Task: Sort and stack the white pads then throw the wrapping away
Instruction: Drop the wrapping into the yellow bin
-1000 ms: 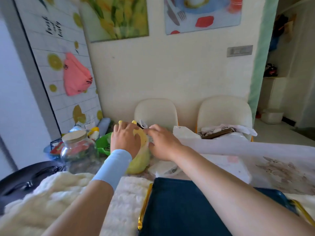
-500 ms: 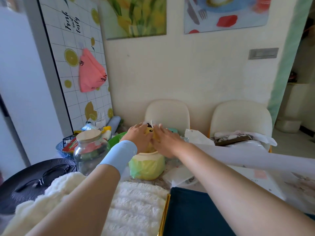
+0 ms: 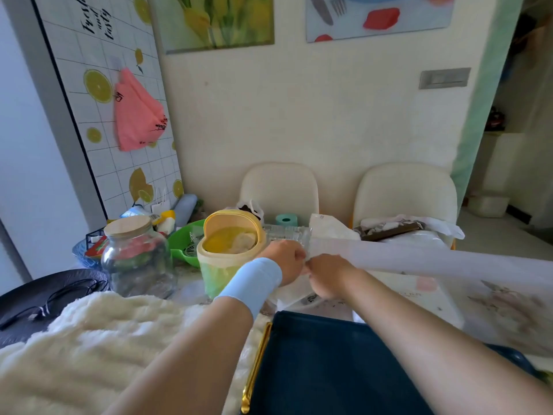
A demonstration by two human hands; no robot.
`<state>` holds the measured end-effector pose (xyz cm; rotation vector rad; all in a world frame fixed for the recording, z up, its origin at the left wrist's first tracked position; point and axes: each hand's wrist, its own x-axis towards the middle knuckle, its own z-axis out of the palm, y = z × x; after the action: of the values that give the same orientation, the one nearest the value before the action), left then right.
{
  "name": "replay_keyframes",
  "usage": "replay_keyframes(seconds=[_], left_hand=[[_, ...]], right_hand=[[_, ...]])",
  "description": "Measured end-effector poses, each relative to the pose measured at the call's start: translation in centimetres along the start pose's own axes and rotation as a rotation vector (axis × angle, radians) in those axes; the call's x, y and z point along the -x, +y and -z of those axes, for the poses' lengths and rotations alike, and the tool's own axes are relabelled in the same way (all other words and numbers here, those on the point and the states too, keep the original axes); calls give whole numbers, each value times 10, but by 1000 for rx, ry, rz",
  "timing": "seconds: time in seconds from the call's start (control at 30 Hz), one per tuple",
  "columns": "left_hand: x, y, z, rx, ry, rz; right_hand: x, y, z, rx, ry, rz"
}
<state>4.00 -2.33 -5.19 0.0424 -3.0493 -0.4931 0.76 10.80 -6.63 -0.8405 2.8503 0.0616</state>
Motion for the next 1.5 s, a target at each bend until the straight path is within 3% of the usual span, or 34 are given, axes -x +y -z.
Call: replay_keyframes(seconds=[0.2, 0.33, 0.47, 0.53, 0.57, 0.63, 0.67, 0.7, 0.73, 0.8, 0.97, 1.13, 1.23, 1.33, 1.5], left_hand=[[-21, -4, -47, -176, -248, 176], [-24, -8, -59, -270, -260, 203], [-24, -3, -52, -143, -163, 251], [-19, 0, -47, 35, -111, 257], [-12, 3, -43, 103, -8, 195], [0, 5, -34, -137, -54, -20], [5, 10, -28, -56, -10, 14], [11, 16, -26, 355, 14, 130], [13, 15, -23, 656, 73, 112], [22, 15, -14, 717, 229, 7], [54, 14, 10, 608, 331, -146], [78, -7, 41, 295, 427, -198], [90, -19, 59, 236, 477, -77], [98, -33, 73, 344, 593, 17], [103, -60, 83, 246, 664, 61]], right_hand=[[2, 15, -19, 18, -122, 52], [-2, 23, -25, -59, -102, 62], [-2, 32, -23, -155, 5, 42], [4, 34, -21, -236, 76, 30], [7, 34, -20, -279, 111, 22], [12, 33, -18, -338, 165, 19], [16, 31, -16, -347, 186, 25], [19, 29, -14, -339, 208, 34], [22, 28, -11, -325, 215, 34], [27, 24, -7, -326, 219, 33], [42, 1, 6, -398, 347, 125], [58, -21, 26, -402, 481, 207], [62, -38, 34, -462, 505, 272], [61, -51, 37, -567, 599, 319], [47, -82, 45, -457, 788, 359]])
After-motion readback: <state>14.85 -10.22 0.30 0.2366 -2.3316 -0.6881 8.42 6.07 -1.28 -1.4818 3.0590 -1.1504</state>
